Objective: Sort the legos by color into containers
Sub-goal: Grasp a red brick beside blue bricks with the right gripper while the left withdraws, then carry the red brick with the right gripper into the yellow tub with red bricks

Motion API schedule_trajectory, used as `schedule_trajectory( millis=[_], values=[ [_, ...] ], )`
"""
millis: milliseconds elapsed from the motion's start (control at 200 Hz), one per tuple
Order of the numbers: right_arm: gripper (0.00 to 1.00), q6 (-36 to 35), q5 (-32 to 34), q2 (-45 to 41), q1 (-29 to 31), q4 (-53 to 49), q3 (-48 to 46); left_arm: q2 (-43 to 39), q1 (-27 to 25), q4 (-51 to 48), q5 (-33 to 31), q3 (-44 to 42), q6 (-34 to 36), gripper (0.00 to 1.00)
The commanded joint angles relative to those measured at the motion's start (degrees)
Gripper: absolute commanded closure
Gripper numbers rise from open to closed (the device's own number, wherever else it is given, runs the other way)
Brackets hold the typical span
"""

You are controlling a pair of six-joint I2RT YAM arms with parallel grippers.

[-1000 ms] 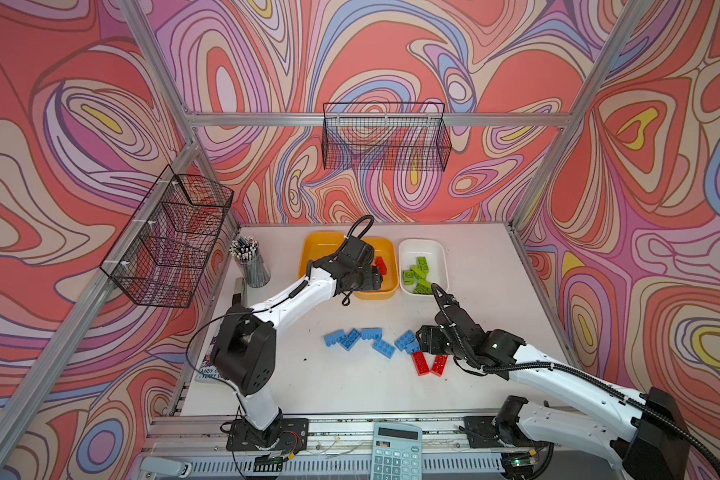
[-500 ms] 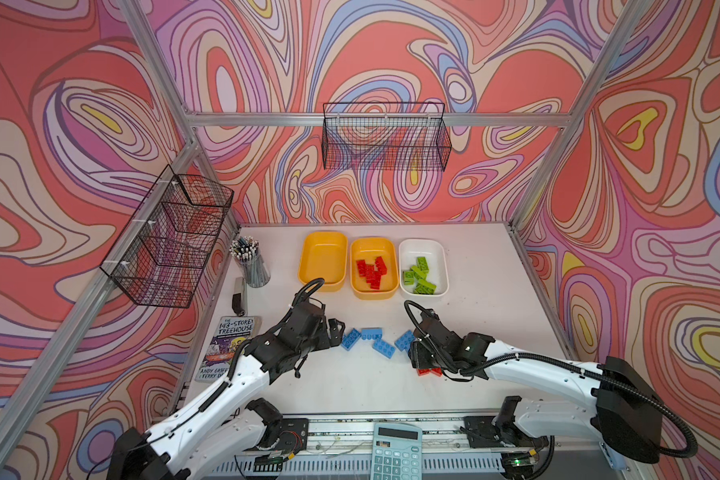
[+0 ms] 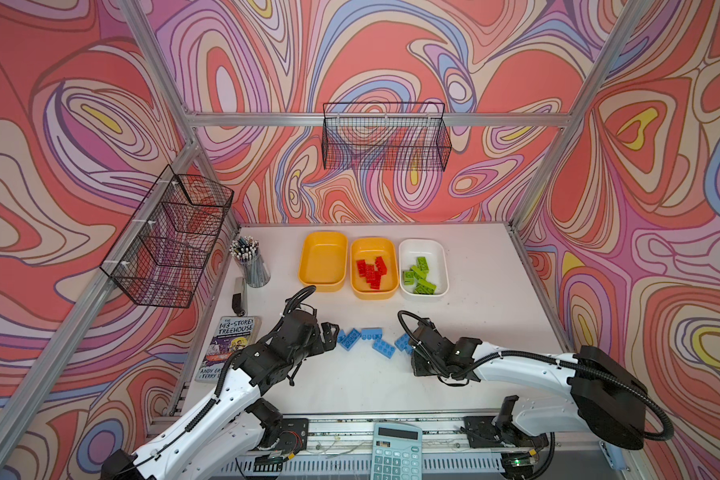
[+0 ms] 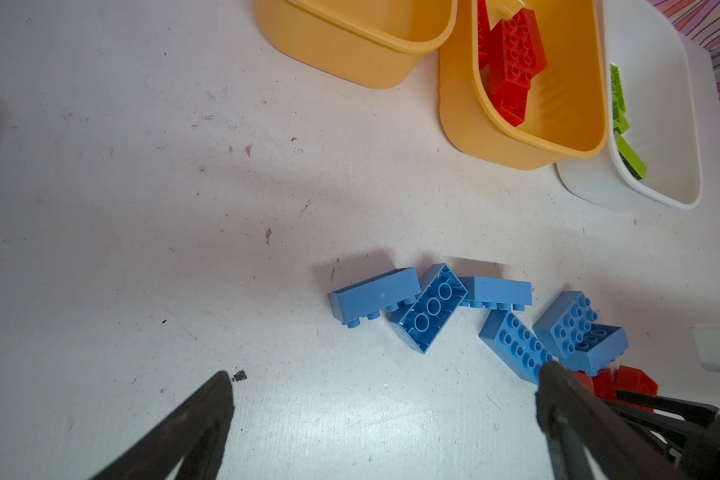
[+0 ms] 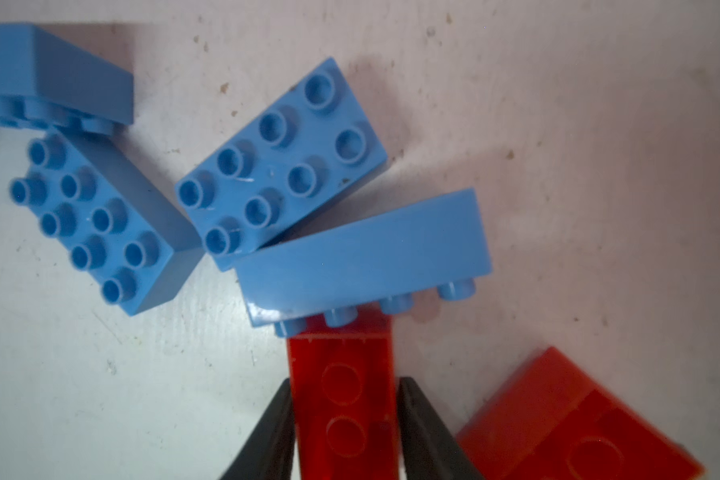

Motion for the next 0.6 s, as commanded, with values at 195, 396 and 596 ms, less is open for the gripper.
schedule_trajectory(
  millis=[195,396,596],
  values=[
    [0.72,3.3,2.1,-3.5,3.2,-2.8,4.9,-0.6,-0.3,0.7,0.1,-1.2,-0.1,0.0],
    [0.72,-1.7,6.9,-2.7,2.8,-4.0,16.2,0.0,-0.3,1.3,0.2,-1.1,0.8,0.0],
    [0.72,-11.5,6.1,9.3,-3.4,-0.7,31.1,1.0,-0.3,2.4,1.3,-1.1,0.9,0.0]
  ],
)
